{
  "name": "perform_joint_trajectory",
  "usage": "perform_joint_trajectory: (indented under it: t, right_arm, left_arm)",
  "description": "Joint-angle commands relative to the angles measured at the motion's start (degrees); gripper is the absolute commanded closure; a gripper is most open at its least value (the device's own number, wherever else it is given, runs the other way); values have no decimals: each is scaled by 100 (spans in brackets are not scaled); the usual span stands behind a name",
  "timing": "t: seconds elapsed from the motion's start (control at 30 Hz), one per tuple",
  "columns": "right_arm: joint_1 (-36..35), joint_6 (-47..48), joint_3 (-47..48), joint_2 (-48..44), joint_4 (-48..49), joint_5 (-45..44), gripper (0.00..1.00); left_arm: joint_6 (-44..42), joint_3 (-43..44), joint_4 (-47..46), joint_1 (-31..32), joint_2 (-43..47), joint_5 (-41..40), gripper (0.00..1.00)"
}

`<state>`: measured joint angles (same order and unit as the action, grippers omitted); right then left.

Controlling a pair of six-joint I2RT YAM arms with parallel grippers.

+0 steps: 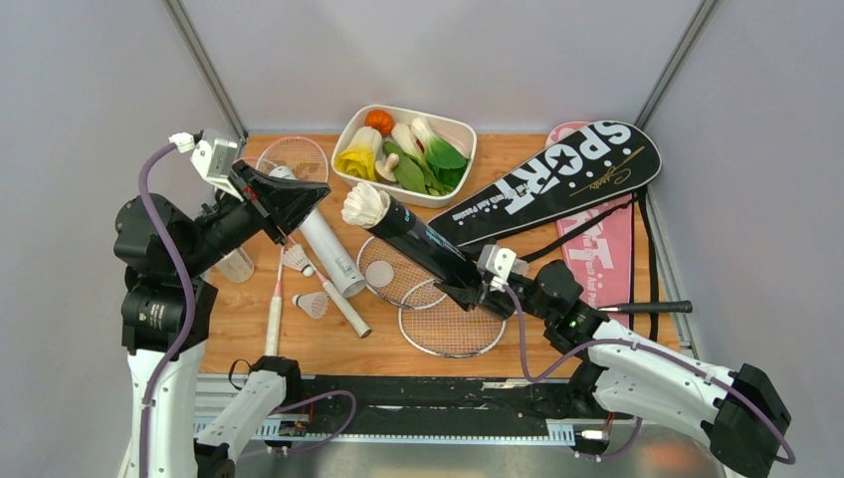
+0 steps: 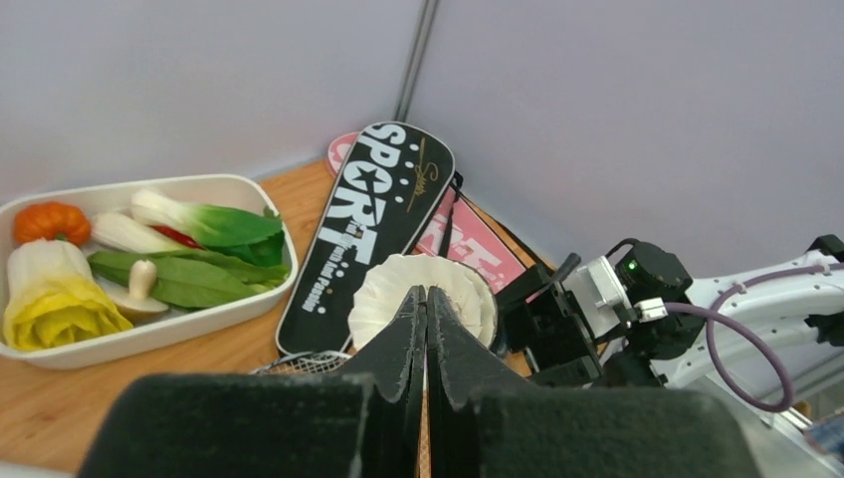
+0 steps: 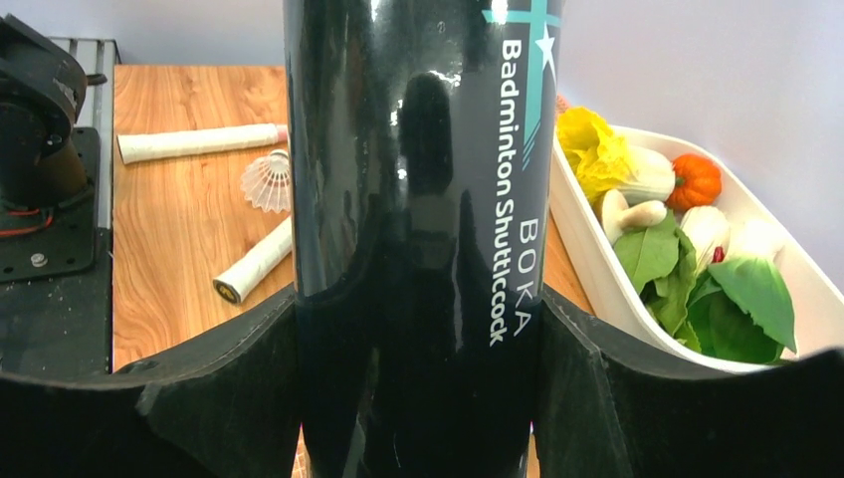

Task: Pack up the badminton gear
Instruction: Place the shuttlecock at the shuttle tube.

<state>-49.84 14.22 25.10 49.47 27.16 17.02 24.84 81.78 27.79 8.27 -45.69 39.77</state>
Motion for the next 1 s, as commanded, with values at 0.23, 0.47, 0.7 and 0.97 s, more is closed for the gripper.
perform_joint_trajectory:
  t: [0.23,0.47,0.7,0.97]
  right_arm:
    - [-33,537,380,-184,-199,8,43]
    - [-29,738,649,-49,-376,72,43]
    - [-32,865,856,214,-335,126,43]
    - [-34,1373,1056,636,-651,298,43]
  left_arm:
    - [586,-78,-33,33,-530,1118,100]
    - [850,-544,-213,30,-463,1554,100]
    - [997,-906,-257,34,-623,1745,100]
    - [666,-931,-8,56,-891,1801,100]
